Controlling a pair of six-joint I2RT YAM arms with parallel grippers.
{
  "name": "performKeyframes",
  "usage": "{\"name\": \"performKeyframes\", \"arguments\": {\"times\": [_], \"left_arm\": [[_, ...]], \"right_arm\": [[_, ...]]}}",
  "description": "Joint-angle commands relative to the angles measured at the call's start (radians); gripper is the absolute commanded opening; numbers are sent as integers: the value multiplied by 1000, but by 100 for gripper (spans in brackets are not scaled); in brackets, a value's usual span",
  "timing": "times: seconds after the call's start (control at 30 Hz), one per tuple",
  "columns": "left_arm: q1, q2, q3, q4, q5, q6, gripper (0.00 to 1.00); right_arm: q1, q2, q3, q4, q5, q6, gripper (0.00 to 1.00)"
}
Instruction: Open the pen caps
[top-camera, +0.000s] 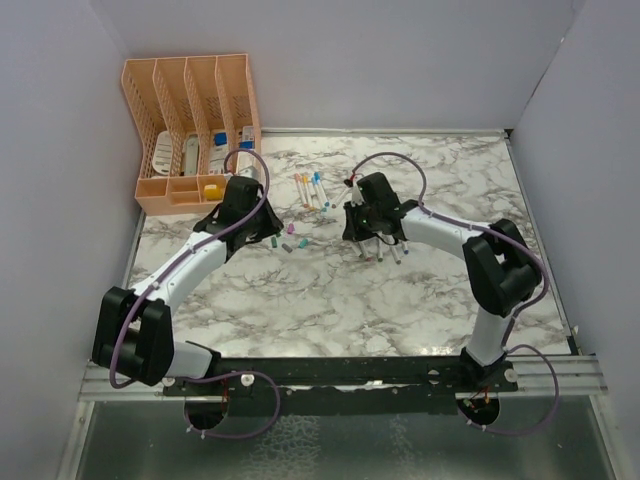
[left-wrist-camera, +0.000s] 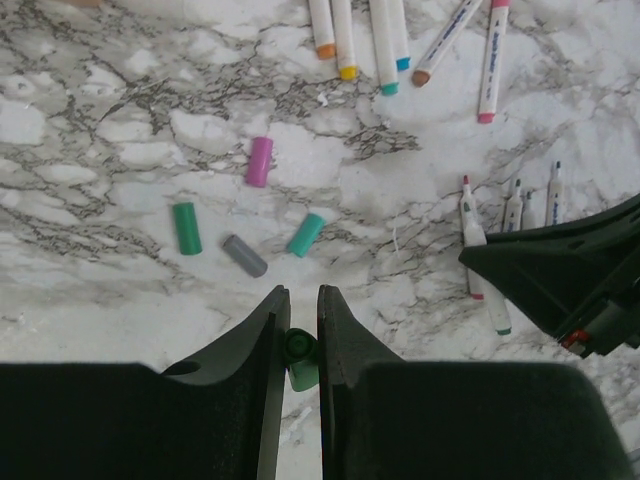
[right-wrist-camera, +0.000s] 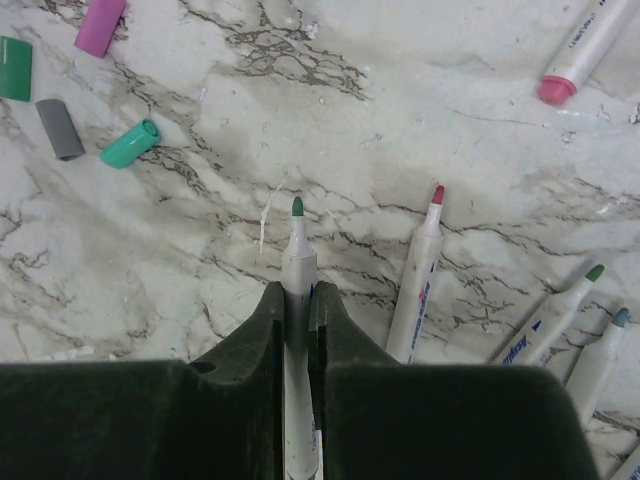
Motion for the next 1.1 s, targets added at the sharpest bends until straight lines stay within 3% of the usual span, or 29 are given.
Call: {"name": "performKeyframes", "arguments": {"times": [0.0, 0.6, 1.07], "left_arm": [[-9, -36, -61, -63, -21, 52, 0], [-30, 9, -252, 14, -45, 35, 0], [-31, 111, -238, 86, -65, 22, 5]], "right_arm": [[21, 68, 72, 38, 47, -12, 1], [39, 167, 105, 21, 59, -5, 2], [39, 150, 108, 4, 64, -10, 29]]}}
